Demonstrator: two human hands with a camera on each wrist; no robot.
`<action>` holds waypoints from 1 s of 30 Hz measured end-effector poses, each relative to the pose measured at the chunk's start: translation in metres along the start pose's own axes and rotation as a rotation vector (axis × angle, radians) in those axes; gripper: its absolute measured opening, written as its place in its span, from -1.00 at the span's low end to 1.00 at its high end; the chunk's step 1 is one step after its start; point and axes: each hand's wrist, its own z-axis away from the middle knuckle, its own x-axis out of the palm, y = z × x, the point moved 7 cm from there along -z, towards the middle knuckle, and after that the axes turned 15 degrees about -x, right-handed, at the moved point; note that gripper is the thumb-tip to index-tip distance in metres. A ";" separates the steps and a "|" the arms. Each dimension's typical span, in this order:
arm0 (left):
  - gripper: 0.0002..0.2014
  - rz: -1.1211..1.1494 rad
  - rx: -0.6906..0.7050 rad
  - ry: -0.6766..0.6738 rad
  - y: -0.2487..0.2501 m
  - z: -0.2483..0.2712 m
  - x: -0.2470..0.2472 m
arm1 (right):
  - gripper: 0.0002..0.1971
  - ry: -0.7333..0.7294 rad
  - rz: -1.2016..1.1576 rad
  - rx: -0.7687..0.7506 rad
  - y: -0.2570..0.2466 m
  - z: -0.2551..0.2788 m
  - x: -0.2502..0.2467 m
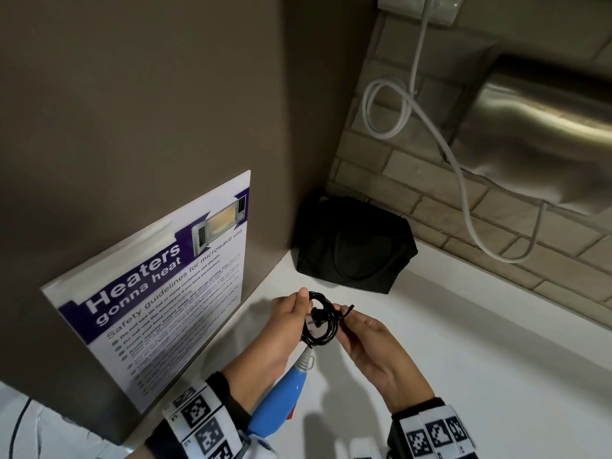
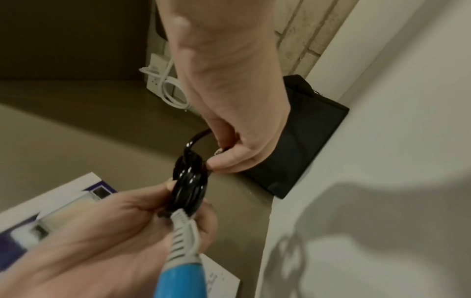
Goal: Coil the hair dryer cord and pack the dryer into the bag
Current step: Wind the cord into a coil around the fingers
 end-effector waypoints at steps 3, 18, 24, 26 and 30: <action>-0.77 -0.050 0.037 0.024 0.000 -0.002 -0.001 | -0.70 -0.008 -0.014 0.048 0.001 0.004 0.003; -0.57 -0.183 0.126 0.134 -0.001 -0.011 -0.001 | -0.80 -0.303 0.087 0.138 -0.004 0.027 0.032; -0.60 -0.013 0.016 -0.046 -0.008 -0.003 0.011 | -0.85 -0.280 0.424 -0.113 -0.004 0.029 0.036; -0.64 0.090 -0.014 -0.094 -0.006 -0.001 0.012 | -0.79 -0.267 0.485 -0.156 -0.002 0.029 0.033; -0.68 0.149 -0.022 -0.104 -0.007 -0.003 0.012 | -0.65 -0.216 0.830 -0.360 -0.005 0.030 0.027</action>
